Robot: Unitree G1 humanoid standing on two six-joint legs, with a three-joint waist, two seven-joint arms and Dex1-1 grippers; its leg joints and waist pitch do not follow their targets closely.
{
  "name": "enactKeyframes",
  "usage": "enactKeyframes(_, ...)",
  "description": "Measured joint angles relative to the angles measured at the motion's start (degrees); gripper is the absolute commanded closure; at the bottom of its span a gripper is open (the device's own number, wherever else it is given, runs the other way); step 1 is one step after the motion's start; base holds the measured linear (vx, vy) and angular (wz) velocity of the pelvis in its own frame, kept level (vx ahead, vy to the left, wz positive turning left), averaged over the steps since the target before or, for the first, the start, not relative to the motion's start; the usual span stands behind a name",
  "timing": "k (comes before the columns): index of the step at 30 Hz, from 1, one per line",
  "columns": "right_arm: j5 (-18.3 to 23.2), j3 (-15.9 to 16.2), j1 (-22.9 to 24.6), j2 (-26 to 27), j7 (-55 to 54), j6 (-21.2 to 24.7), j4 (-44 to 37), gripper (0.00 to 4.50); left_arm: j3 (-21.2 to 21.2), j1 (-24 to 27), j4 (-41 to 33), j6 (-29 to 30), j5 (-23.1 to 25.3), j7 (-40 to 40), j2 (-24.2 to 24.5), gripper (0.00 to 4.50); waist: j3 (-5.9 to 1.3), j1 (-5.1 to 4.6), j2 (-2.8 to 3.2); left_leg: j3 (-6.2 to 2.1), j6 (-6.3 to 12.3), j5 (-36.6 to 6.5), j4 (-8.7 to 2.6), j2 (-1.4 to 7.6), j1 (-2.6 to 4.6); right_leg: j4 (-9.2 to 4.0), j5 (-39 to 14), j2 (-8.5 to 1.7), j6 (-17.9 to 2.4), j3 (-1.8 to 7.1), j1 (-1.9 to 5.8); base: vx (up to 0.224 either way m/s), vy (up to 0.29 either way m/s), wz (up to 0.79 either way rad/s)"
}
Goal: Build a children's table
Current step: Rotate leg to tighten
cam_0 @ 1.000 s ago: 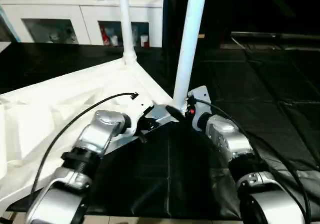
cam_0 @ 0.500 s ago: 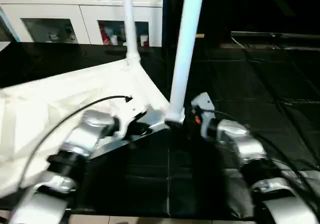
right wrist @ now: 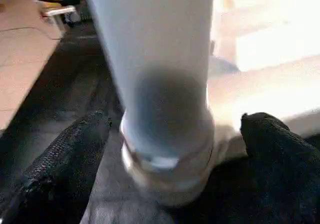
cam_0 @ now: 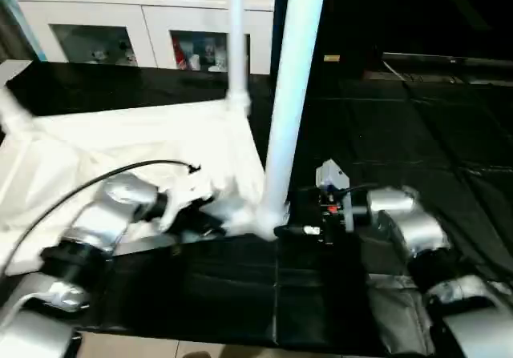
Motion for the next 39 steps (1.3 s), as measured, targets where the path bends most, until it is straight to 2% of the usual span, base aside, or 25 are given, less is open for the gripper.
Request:
enactKeyframes(3, 0.01, 0.49, -0.04, 0.69, 1.32, 0.01, 0.25, 0.37, -0.55, 0.03, -0.59, -0.33, 0.00, -1.06, 0.12, 4.50, 0.01, 0.57, -0.03, 0.00, 0.00, 0.00, 0.02, 0.00, -0.03, 0.00, 0.00, 0.00, 0.00, 0.00, 0.00, 0.000, 0.000, 0.00)
enactKeyframes(4, 0.01, 0.70, -0.06, 1.04, 1.57, 0.01, 0.41, 0.56, -0.59, 0.04, -0.63, -0.34, 0.00, -1.24, 0.12, 4.50, 0.02, 0.63, -0.03, 0.00, 0.00, 0.00, 0.02, 0.00, -0.04, 0.01, 0.00, 0.00, 0.00, 0.00, 0.00, 0.000, 0.000, 0.00)
enactKeyframes(16, -0.23, 2.13, -0.96, 1.12, 3.00, -0.20, 2.83, 1.62, -0.68, 0.03, -0.47, -1.63, 0.02, -1.59, 0.42, 4.50, 0.04, 0.60, -0.10, 0.00, 0.00, 0.00, 0.03, 0.01, -0.05, 0.04, 0.00, 0.00, 0.00, 0.00, -0.02, 0.000, 0.000, 0.00)
enactKeyframes(27, 0.00, 2.05, -0.83, 1.66, 2.80, 1.09, 2.88, 1.78, -0.49, -0.13, 0.31, -0.25, -0.32, -1.34, -0.05, 4.50, 0.04, 0.66, -0.10, 0.00, 0.00, 0.01, 0.08, 0.01, -0.03, 0.10, 0.00, -0.01, 0.00, 0.00, -0.01, 0.000, 0.000, 0.00)
enactKeyframes(30, -0.03, 0.91, 0.35, 2.71, -1.45, 1.67, 2.39, 1.78, 0.36, -0.21, 0.98, 1.54, -0.21, 1.52, -1.39, 4.50, 0.03, 0.56, -0.12, 0.00, -0.01, 0.02, 0.14, 0.02, 0.06, 0.16, 0.00, -0.01, 0.00, 0.00, 0.07, 0.000, 0.000, 0.00)
enactKeyframes(33, -0.10, -1.94, 0.89, 5.03, -10.71, 3.78, 2.31, 1.78, 1.84, -1.16, 2.23, 5.08, 0.87, 7.09, -3.62, 4.50, 0.03, 0.17, -0.12, 0.00, -0.06, 0.05, 0.16, 0.02, 0.32, 0.17, 0.05, -0.01, -0.05, 0.03, 0.26, 0.000, 0.000, 0.00)
enactKeyframes(37, -0.37, -6.29, 0.55, 8.54, -25.94, 7.64, 2.27, 1.78, 4.54, -2.02, 2.95, 11.52, 1.51, 16.87, -9.05, 4.50, 0.02, -1.14, -0.12, 0.00, -0.11, 0.07, 0.16, -0.01, 0.48, 0.13, 0.00, -0.01, 0.14, 0.07, 0.40, 0.000, 0.000, 0.00)
enactKeyframes(39, -1.20, -7.13, -0.02, 9.73, -31.67, 8.00, 2.27, 1.78, 5.41, -2.45, 2.96, 14.08, 1.58, 20.69, -11.26, 4.50, 0.03, -1.55, -0.12, 0.01, -0.12, 0.08, 0.16, -0.02, 0.47, 0.14, 0.04, -0.01, 0.14, 0.08, 0.38, 0.000, 0.000, 0.00)
